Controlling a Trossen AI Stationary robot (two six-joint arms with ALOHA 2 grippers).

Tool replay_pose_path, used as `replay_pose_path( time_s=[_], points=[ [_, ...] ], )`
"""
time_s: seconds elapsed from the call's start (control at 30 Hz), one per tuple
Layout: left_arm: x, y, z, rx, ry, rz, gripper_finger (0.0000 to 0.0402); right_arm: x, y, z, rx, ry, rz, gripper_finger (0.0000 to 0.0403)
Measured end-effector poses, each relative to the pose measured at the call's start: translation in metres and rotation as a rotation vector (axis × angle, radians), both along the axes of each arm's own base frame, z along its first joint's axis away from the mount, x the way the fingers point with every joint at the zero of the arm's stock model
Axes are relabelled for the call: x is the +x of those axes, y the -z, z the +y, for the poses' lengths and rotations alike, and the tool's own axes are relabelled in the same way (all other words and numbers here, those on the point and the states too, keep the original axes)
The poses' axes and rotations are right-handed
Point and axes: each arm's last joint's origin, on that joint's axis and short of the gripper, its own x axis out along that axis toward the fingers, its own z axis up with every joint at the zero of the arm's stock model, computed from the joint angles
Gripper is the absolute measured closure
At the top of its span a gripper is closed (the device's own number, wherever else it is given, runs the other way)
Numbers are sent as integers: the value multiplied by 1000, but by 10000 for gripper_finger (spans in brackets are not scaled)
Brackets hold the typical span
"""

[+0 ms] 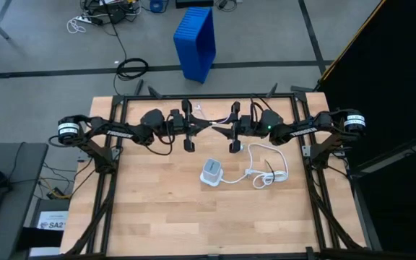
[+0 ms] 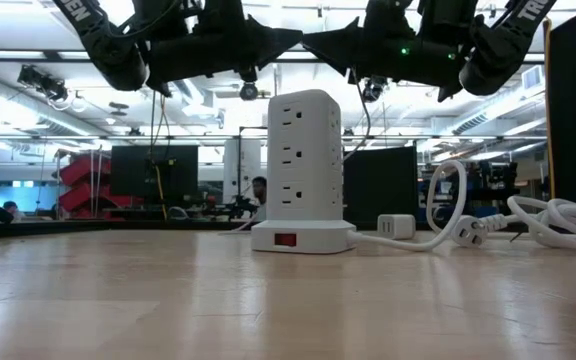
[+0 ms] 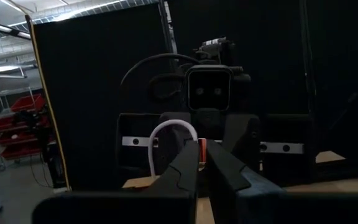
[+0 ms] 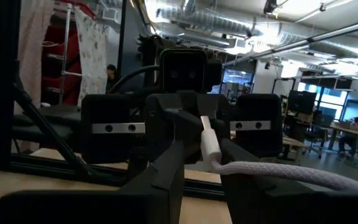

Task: Plug in charger
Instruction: Insert the white charger cable into the white charger adapter

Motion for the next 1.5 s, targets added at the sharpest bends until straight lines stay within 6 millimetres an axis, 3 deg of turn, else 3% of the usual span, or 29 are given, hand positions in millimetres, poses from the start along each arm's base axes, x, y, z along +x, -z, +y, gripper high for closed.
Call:
replay_pose_path(
  time_s=[0.23,0.5,1.07,1.5],
  points=[
    [1,3,1,12,-12,35,401,1,3,-1,-30,15,30,393],
    [1,12,4,-19,-29,150,394,2,12,-3,-13,52,117,400],
    [-5,24,11,-37,-212,463,270,4,43,-6,65,162,493,403],
    [3,15,10,-22,-194,636,254,27,10,-8,29,171,682,403]
  ],
)
